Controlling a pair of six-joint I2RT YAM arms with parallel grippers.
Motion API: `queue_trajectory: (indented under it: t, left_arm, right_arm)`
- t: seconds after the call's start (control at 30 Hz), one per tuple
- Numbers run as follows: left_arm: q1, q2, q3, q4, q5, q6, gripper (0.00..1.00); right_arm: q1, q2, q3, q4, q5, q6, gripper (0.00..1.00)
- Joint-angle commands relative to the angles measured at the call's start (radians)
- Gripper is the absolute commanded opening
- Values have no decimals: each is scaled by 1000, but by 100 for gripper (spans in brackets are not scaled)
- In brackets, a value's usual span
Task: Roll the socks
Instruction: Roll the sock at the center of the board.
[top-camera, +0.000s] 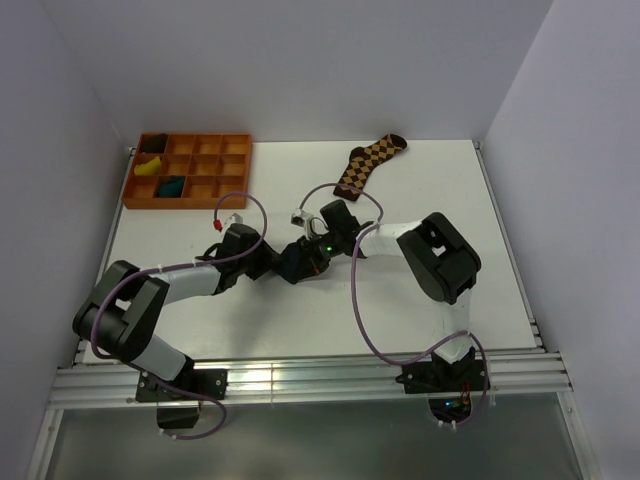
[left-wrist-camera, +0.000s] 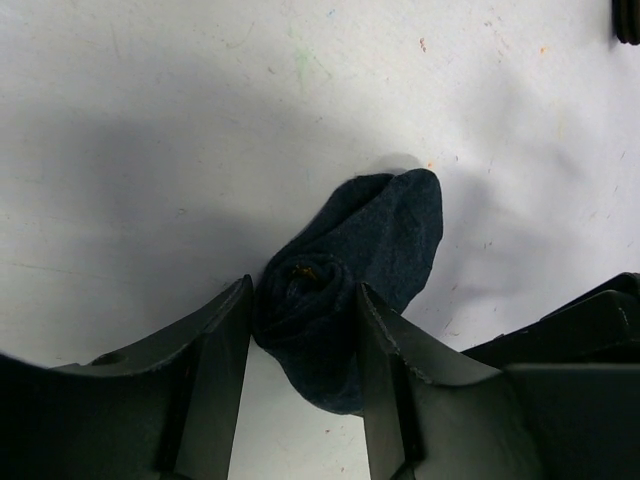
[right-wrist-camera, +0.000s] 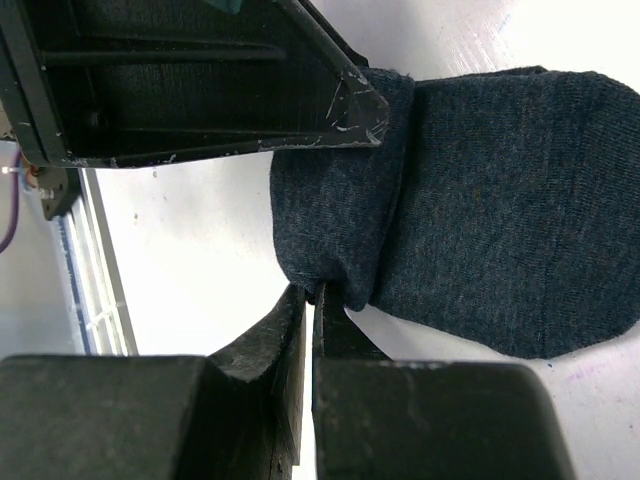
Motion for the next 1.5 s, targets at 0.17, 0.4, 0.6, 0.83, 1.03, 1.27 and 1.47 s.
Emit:
queue_trajectory:
  t: [0.17, 0.4, 0.6, 0.83, 1.03, 1.27, 1.47]
  left_arm:
    - [2, 25, 3, -59, 18, 14, 38]
    - [2, 45, 36, -108, 38, 46, 17]
    - [-1, 57, 79, -172, 41, 83, 4]
    - [-14, 60, 124, -260, 35, 118, 2]
    - [-27, 85, 170, -321, 35, 138, 1]
    - [-34, 94, 202, -352, 35, 146, 1]
    - [-35, 100, 211, -365, 35, 150, 1]
  right_arm:
    - [-6, 61, 1, -79, 68, 27, 0]
    - [-9, 56, -16, -30, 66, 69, 0]
    - [-3, -74, -99, 41, 170, 70, 31]
    - [71, -298, -206, 140, 456, 37, 51]
    - [206, -407, -263, 212, 722, -77, 57]
    - [361, -343, -208, 203, 982, -193, 61]
    - [470, -235, -158, 208, 1161, -256, 62]
